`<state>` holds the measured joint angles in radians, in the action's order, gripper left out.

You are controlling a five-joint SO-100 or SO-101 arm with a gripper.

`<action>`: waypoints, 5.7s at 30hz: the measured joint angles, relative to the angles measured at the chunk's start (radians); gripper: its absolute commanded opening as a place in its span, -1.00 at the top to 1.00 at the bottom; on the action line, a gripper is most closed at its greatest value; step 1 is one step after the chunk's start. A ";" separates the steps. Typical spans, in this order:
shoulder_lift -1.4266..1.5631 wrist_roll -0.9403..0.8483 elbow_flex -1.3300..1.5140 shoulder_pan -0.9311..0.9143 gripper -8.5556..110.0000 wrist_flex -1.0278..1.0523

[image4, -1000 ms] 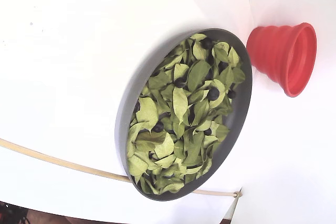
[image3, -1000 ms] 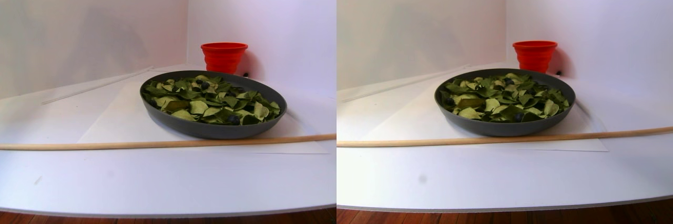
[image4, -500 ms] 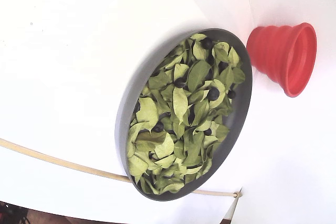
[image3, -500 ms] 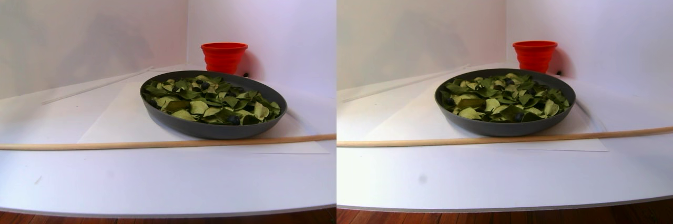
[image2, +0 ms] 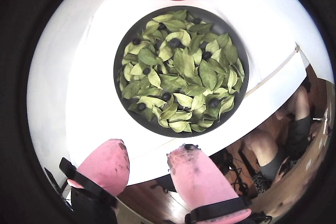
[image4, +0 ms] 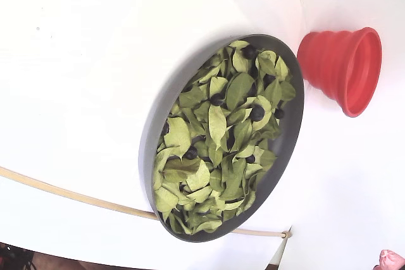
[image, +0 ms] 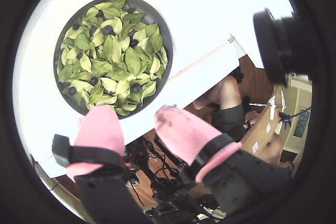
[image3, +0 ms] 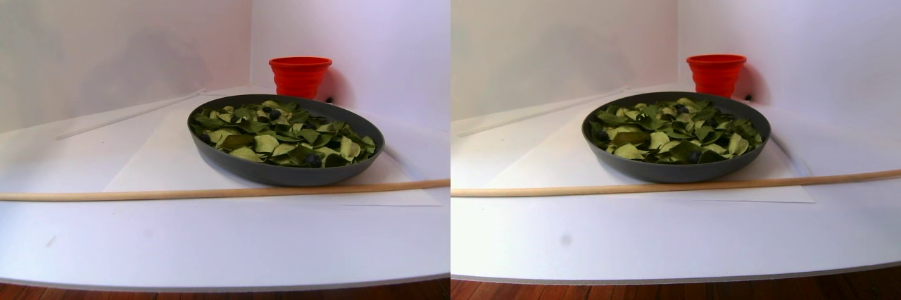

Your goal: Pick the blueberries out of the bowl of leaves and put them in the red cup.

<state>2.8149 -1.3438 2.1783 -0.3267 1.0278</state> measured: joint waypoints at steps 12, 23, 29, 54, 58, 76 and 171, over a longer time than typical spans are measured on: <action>-0.109 -0.044 0.029 -0.021 0.61 -0.130; -0.239 -0.092 0.029 -0.032 0.61 -0.270; -0.301 -0.117 0.029 -0.032 0.61 -0.327; -0.552 -0.195 0.028 -0.032 0.60 -0.520; -0.566 -0.195 0.028 -0.032 0.60 -0.543; -0.762 -0.221 -0.012 -0.032 0.60 -0.712; -1.488 -0.201 -0.337 0.015 0.53 -1.170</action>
<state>1.3269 -1.5447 1.8408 -0.3114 -0.1427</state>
